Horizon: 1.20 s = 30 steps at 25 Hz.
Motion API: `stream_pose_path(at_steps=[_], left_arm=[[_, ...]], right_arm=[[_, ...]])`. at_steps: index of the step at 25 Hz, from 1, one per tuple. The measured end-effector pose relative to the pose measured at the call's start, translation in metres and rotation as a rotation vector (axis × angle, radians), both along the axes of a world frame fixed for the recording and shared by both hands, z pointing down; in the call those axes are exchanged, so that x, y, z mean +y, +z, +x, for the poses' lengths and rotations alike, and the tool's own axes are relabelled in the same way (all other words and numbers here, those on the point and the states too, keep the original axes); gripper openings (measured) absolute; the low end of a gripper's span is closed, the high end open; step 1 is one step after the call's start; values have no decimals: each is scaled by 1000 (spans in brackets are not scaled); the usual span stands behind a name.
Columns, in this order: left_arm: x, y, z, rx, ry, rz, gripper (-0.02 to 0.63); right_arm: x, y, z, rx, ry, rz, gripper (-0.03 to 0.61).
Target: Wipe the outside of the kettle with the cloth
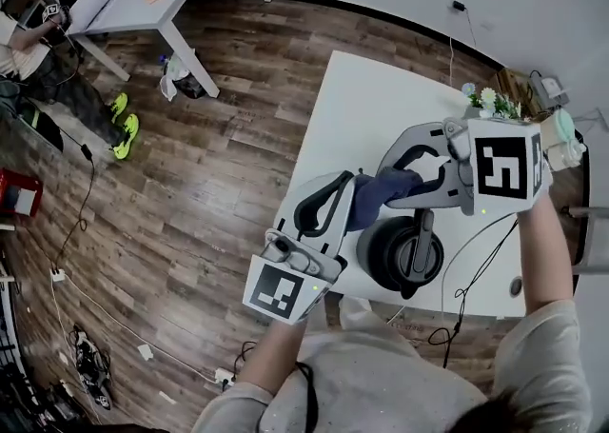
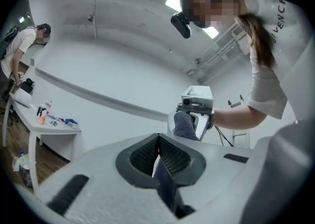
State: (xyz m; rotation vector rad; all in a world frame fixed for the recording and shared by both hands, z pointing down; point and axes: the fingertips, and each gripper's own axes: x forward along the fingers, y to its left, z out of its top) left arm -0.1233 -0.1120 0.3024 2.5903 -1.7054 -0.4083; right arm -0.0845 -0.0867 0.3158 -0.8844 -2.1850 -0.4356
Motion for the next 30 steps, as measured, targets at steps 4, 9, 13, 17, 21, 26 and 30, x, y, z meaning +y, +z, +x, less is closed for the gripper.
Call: stream_pose_path(at_steps=[4, 9, 13, 17, 21, 26, 30], left_arm=[[11, -38, 23, 47, 105, 46, 6], [32, -18, 59, 115, 268, -32, 6], [48, -10, 78, 135, 294, -55, 6], [52, -9, 78, 144, 263, -66, 6], [51, -12, 88, 120, 244, -68, 6], [57, -11, 99, 122, 232, -77, 6], [61, -9, 98, 115, 218, -85, 6]], right_arm=[[12, -32, 24, -230, 180, 143, 72], [73, 1, 68, -211, 143, 156, 72], [107, 6, 95, -237, 92, 74, 72], [113, 9, 132, -220, 111, 18, 72], [79, 2, 157, -290, 251, 32, 72], [21, -13, 144, -520, 546, 39, 72], [4, 2, 149, -485, 658, 119, 72]])
